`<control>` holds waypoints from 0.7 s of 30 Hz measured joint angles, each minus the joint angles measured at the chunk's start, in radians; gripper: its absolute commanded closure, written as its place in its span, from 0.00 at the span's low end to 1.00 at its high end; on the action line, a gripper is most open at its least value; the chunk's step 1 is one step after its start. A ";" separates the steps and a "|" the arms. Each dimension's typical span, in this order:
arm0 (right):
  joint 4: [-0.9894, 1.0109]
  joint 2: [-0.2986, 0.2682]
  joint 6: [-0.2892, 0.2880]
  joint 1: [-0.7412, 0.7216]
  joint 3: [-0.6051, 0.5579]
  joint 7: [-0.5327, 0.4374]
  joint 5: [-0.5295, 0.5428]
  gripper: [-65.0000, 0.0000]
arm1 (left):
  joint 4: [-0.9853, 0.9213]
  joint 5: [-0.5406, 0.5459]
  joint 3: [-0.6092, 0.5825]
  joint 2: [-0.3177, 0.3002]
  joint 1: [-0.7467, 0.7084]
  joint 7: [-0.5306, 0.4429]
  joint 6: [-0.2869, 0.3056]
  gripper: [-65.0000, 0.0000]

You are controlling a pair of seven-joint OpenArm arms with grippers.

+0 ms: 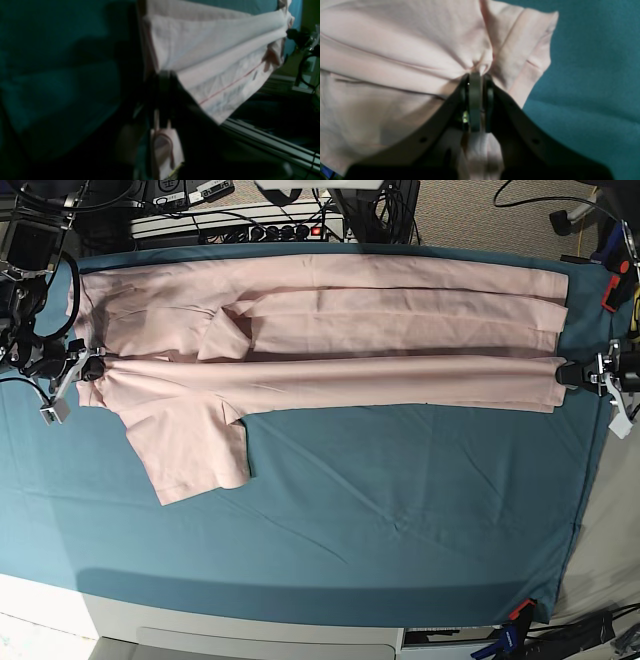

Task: Fold the T-shirt properly
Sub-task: 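Lift the hem with both grippers and fold it toward the collar edge, then open both grippers and release the folded hem onto the shirt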

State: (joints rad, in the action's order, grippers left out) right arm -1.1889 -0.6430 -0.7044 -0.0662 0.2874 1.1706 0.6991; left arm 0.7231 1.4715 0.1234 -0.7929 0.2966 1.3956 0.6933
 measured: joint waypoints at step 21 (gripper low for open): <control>0.019 -0.028 0.008 -0.322 0.005 -0.177 -0.112 0.52 | 0.003 -0.010 0.000 -0.051 0.151 -0.008 0.000 0.46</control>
State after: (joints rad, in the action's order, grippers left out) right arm -1.1698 -0.6712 -0.6964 -0.3882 0.2920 0.9939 0.5873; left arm 0.7261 1.4620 0.1234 -0.8440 0.4473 1.3872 0.6933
